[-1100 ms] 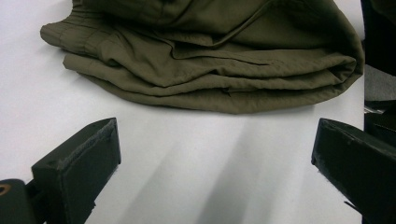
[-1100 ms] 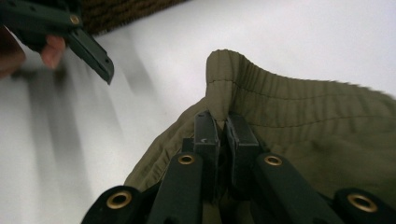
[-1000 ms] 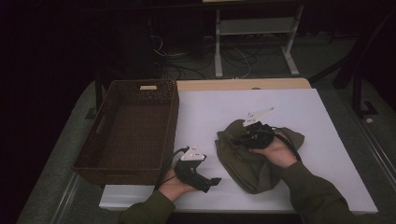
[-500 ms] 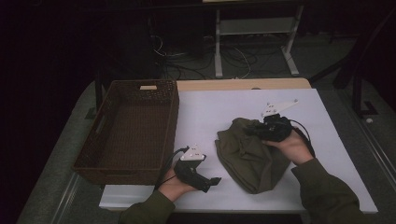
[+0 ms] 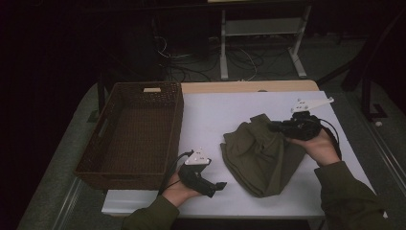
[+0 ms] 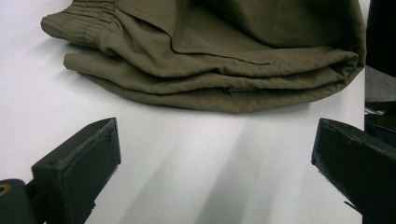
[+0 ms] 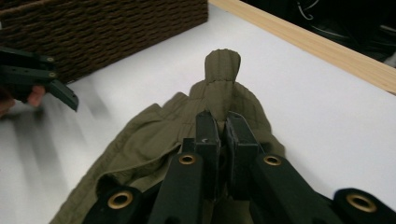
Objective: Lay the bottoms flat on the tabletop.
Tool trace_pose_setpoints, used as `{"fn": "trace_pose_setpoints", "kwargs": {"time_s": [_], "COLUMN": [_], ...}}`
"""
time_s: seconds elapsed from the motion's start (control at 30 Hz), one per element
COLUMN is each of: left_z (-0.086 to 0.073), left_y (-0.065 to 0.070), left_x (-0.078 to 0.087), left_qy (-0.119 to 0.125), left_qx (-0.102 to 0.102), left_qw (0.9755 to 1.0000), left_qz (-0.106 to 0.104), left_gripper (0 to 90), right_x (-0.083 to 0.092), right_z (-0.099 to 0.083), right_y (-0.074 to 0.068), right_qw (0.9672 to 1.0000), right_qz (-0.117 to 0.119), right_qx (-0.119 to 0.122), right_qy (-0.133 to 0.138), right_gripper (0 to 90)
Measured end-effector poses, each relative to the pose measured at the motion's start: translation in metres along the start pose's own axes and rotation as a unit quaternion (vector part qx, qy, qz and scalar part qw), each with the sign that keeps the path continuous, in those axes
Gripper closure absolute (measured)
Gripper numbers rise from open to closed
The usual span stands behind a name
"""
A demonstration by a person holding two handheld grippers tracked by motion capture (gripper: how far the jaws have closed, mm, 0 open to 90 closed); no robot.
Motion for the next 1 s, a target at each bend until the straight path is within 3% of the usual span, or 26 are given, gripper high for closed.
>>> {"fn": "trace_pose_setpoints", "kwargs": {"time_s": [0.27, 0.73, 1.0], "left_z": [0.0, 0.0, 0.006], "left_y": [0.0, 0.0, -0.003], "left_x": [0.0, 0.0, -0.005], "left_qy": [0.0, 0.0, 0.004], "left_qx": [0.0, 0.002, 0.005], "left_qw": [1.0, 1.0, 0.9999], "left_qz": [0.0, 0.003, 0.015], "left_gripper": [1.0, 1.0, 1.2], "right_x": [0.014, 0.035, 0.046], "right_z": [-0.009, -0.026, -0.039], "right_y": [0.015, 0.03, 0.037], "right_qw": [0.9996, 0.9981, 0.9971], "right_qz": [-0.022, -0.045, -0.052], "right_qx": [-0.019, -0.041, -0.056], "right_qy": [0.003, 0.003, 0.0], "right_gripper": [84.4, 84.4, 84.3]}}
Point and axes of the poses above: each handheld gripper's, and its own axes: x roughly backward along the jaws, z roughly out of its top, y roughly to its right, the point moved 1 cm from there along -x, roughly forward along the jaws, and after that the axes turned 8 degrees about z, right-handed, at the moved point
